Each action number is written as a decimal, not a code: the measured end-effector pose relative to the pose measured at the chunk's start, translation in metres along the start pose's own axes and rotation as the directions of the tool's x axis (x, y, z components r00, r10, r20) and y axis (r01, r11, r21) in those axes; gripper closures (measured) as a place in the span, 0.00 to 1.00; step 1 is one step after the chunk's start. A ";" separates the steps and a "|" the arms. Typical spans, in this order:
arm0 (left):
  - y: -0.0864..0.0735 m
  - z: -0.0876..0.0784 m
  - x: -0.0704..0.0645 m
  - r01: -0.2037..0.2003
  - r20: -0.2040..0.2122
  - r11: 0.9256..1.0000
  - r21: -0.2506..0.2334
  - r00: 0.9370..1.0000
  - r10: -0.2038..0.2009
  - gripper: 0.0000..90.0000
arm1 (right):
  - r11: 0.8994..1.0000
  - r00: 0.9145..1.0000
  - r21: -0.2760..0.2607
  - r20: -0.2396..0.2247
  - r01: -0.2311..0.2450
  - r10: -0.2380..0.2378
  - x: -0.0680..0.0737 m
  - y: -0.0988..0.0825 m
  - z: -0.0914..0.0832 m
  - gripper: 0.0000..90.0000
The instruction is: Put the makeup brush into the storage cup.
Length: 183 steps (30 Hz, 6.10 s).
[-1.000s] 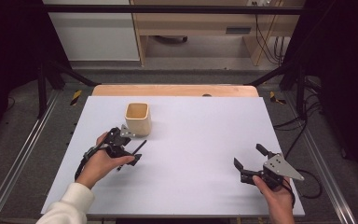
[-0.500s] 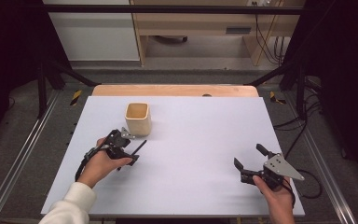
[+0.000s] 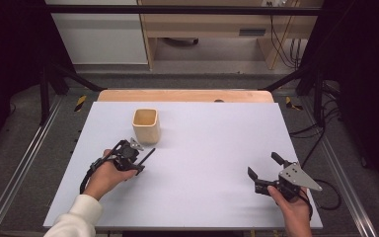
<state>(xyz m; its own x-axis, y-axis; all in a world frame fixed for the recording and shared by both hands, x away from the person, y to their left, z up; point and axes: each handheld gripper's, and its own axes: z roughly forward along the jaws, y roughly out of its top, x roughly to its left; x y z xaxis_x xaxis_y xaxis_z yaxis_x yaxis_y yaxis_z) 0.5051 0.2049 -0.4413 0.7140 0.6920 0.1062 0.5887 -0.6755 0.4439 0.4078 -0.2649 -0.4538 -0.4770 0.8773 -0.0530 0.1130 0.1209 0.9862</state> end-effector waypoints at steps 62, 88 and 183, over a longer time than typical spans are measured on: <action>-0.001 0.002 -0.001 -0.020 -0.031 0.999 0.048 0.999 0.021 0.93 | 1.000 1.000 0.001 -0.005 -0.009 0.009 0.000 0.000 0.000 0.05; 0.032 -0.029 -0.018 -0.146 -0.018 0.989 -0.023 0.989 0.146 0.93 | 1.000 1.000 0.009 0.003 0.030 -0.030 0.008 0.001 0.005 0.03; 0.120 -0.045 -0.077 -0.400 0.114 0.914 -0.073 0.907 0.406 0.93 | 0.647 0.654 0.114 -0.221 0.754 -0.723 0.143 0.053 0.124 0.35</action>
<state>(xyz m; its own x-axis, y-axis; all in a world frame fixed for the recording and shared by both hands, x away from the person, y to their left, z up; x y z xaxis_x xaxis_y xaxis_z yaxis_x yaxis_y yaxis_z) 0.5037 0.0818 -0.3562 0.9295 0.3243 0.1755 0.2247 -0.8755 0.4279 0.4539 -0.0755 -0.4285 -0.5867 0.3834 -0.7134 -0.1870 0.7930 0.5799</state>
